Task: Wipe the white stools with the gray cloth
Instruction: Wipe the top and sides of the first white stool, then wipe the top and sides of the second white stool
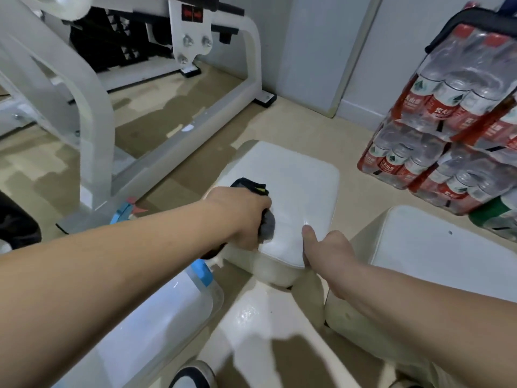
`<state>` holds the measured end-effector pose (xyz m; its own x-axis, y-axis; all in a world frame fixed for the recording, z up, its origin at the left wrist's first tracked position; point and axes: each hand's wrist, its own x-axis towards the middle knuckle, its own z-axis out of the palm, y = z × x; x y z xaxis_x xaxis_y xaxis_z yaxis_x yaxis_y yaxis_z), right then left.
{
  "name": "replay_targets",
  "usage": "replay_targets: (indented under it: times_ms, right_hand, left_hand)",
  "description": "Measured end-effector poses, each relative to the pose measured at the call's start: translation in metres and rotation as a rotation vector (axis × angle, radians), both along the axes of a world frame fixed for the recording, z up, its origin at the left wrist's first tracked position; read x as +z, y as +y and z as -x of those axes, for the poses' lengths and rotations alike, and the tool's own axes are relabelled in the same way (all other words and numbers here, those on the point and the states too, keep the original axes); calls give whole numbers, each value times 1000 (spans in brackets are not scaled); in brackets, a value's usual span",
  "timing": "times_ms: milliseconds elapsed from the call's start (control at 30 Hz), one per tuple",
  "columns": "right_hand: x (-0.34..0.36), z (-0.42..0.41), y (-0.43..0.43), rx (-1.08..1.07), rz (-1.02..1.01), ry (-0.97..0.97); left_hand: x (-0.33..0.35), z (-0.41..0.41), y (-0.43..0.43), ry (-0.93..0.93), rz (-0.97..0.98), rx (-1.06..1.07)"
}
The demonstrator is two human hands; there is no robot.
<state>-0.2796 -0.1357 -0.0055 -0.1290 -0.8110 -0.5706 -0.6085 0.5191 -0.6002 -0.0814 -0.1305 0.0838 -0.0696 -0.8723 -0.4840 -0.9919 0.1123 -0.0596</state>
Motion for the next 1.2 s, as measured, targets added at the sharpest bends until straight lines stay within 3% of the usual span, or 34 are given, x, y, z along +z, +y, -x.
replay_targets:
  times_ms: [167, 267, 367, 467, 600, 733, 867, 1000, 1200]
  right_hand:
    - [6, 3, 0, 45, 55, -92]
    - [13, 8, -4, 67, 71, -173]
    - [12, 11, -7, 122, 74, -130]
    - [29, 17, -11, 338, 0, 21]
    - [74, 43, -5, 441, -185, 6]
    - [113, 83, 16, 554, -135, 100]
    - [147, 134, 35, 396, 8, 71]
    - [141, 202, 54, 192, 120, 210]
    - [74, 270, 89, -192, 82, 213]
  left_hand:
    - [-14, 21, 9, 121, 107, -21]
    - [-35, 22, 25, 30, 125, -95]
    - [-37, 17, 21, 30, 172, -113]
    - [-31, 21, 16, 41, 102, -78]
    - [10, 41, 5, 13, -112, -41]
    - [56, 82, -10, -125, -230, -163]
    - [79, 144, 0, 23, -186, -183]
    - [80, 196, 20, 167, -164, -110]
    - [6, 232, 56, 622, -182, 304]
